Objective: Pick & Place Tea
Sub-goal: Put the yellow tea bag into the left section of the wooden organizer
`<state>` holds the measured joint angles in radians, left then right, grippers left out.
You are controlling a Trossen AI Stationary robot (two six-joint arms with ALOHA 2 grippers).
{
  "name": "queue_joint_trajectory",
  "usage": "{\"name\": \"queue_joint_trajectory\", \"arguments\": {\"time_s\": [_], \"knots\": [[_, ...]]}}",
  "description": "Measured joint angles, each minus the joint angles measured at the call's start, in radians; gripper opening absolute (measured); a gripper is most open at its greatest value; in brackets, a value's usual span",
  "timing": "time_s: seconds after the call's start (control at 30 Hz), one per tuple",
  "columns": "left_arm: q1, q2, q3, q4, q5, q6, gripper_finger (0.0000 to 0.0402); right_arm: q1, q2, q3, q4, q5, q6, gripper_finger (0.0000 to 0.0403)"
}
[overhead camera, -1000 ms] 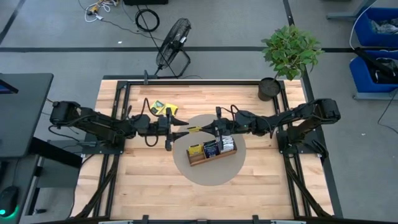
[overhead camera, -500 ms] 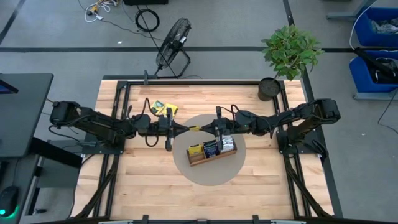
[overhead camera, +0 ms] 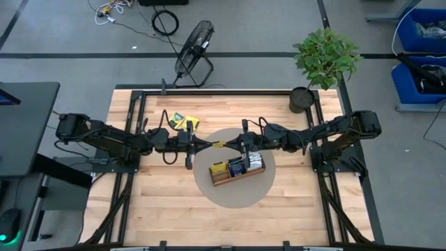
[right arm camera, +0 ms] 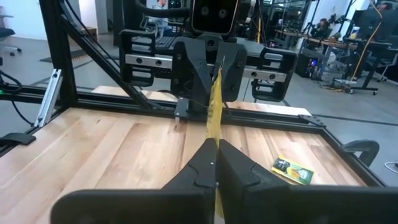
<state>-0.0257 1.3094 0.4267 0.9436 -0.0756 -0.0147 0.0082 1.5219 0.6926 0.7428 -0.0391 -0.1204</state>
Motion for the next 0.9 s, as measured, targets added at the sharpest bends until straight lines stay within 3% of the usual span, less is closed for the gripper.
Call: {"name": "queue_joint_trajectory", "arguments": {"time_s": [0.27,0.5,0.67,0.9], "knots": [[-0.001,0.000,0.000,-0.011,-0.001,-0.057,0.0001,0.000,0.000,0.000,-0.039,-0.005,-0.007,0.0020],[-0.047,0.000,-0.001,-0.067,-0.044,-0.151,0.0001,-0.004,-0.052,-0.001,-0.261,-0.001,-0.025,0.0097],[-0.104,0.000,-0.001,-0.091,-0.145,-0.205,0.0001,-0.005,-0.144,-0.001,-0.365,0.004,-0.017,0.0147],[-0.174,0.000,-0.001,-0.143,-0.225,-0.279,0.0001,-0.005,-0.257,-0.001,-0.442,0.095,-0.057,0.0168]]}}
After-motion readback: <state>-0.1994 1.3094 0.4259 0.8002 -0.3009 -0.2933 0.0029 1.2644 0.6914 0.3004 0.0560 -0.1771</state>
